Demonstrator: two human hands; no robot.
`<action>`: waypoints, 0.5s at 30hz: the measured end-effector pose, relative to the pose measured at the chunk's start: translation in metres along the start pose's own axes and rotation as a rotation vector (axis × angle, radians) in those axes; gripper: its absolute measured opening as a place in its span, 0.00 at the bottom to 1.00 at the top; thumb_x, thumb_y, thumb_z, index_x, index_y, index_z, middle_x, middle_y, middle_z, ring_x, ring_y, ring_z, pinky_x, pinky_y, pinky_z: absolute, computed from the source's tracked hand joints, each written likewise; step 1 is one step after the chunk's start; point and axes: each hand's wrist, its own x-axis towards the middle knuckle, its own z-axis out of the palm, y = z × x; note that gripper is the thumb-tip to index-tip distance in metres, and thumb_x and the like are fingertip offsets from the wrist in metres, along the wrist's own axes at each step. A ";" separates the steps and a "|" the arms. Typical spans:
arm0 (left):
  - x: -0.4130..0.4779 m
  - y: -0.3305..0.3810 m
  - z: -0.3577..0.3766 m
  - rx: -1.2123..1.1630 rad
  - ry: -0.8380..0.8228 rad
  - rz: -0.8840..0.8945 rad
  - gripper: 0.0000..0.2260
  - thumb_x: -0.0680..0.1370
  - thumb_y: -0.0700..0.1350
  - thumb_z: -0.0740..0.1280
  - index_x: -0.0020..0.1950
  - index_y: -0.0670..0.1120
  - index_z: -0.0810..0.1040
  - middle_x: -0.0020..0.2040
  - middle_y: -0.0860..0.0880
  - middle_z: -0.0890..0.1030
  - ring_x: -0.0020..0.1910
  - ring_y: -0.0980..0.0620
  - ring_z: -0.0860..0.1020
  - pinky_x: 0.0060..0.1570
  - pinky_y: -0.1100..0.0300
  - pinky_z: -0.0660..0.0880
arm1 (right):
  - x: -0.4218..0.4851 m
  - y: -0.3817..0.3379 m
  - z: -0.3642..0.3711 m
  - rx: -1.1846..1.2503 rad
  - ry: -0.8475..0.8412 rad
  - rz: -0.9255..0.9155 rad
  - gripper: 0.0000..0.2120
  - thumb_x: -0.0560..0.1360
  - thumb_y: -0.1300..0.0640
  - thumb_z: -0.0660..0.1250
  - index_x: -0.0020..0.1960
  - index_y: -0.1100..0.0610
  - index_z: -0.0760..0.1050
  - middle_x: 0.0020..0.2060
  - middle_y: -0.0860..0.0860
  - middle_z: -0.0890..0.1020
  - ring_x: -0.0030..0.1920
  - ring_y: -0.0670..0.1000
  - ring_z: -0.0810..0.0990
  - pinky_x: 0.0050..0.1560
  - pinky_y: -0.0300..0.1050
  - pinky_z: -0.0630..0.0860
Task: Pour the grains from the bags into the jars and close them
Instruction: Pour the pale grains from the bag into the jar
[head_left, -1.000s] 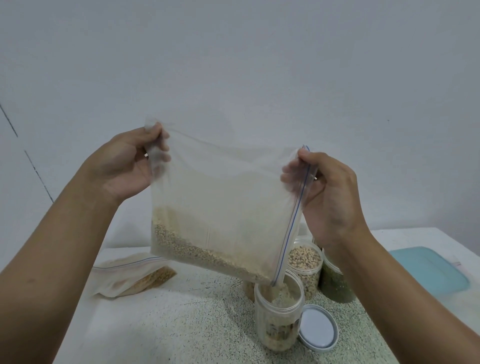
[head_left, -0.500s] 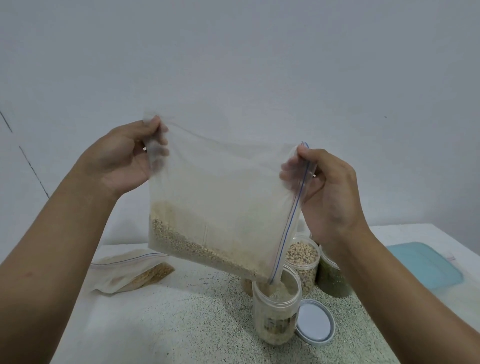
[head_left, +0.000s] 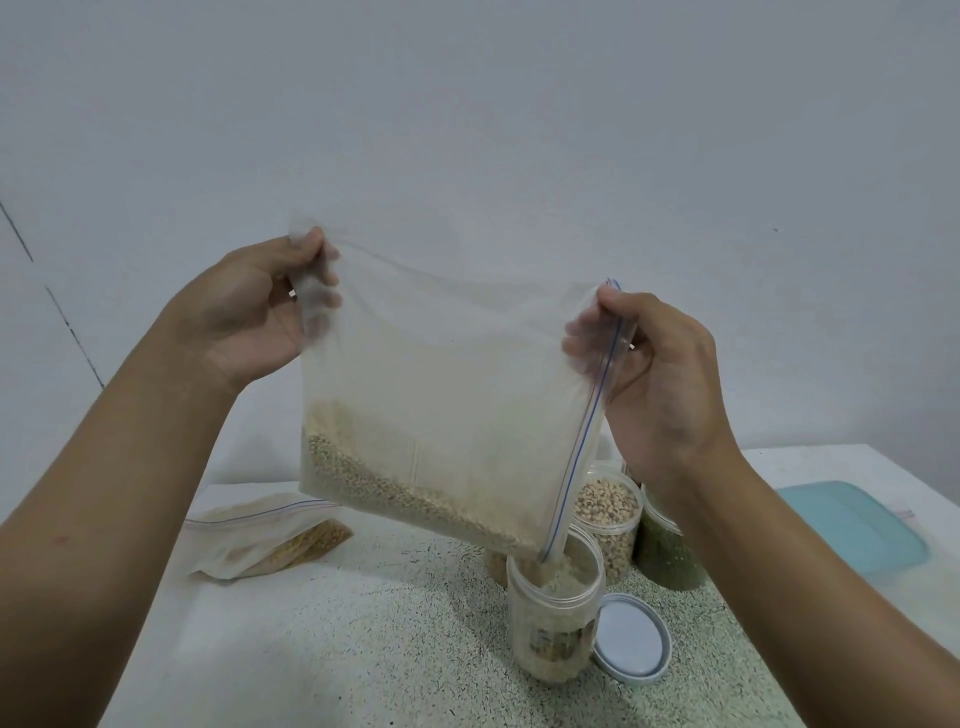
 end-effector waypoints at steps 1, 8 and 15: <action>0.000 0.000 0.000 0.002 -0.001 -0.001 0.16 0.81 0.47 0.66 0.35 0.49 0.83 0.35 0.52 0.77 0.32 0.54 0.78 0.35 0.63 0.76 | 0.000 0.000 0.000 0.003 0.000 0.002 0.13 0.80 0.62 0.66 0.37 0.58 0.79 0.33 0.51 0.81 0.36 0.51 0.81 0.48 0.51 0.71; 0.001 0.000 0.000 0.003 -0.009 -0.002 0.17 0.81 0.47 0.66 0.33 0.49 0.84 0.35 0.52 0.77 0.31 0.54 0.78 0.34 0.64 0.76 | 0.002 0.001 0.000 0.017 0.001 0.005 0.13 0.80 0.62 0.65 0.37 0.59 0.78 0.33 0.51 0.80 0.36 0.51 0.81 0.47 0.50 0.73; 0.004 0.000 0.000 -0.020 -0.017 -0.012 0.17 0.81 0.47 0.66 0.33 0.50 0.84 0.36 0.54 0.78 0.30 0.56 0.78 0.34 0.65 0.75 | 0.003 0.001 0.000 0.024 -0.011 0.006 0.14 0.79 0.62 0.66 0.35 0.57 0.80 0.34 0.51 0.80 0.37 0.51 0.81 0.46 0.48 0.74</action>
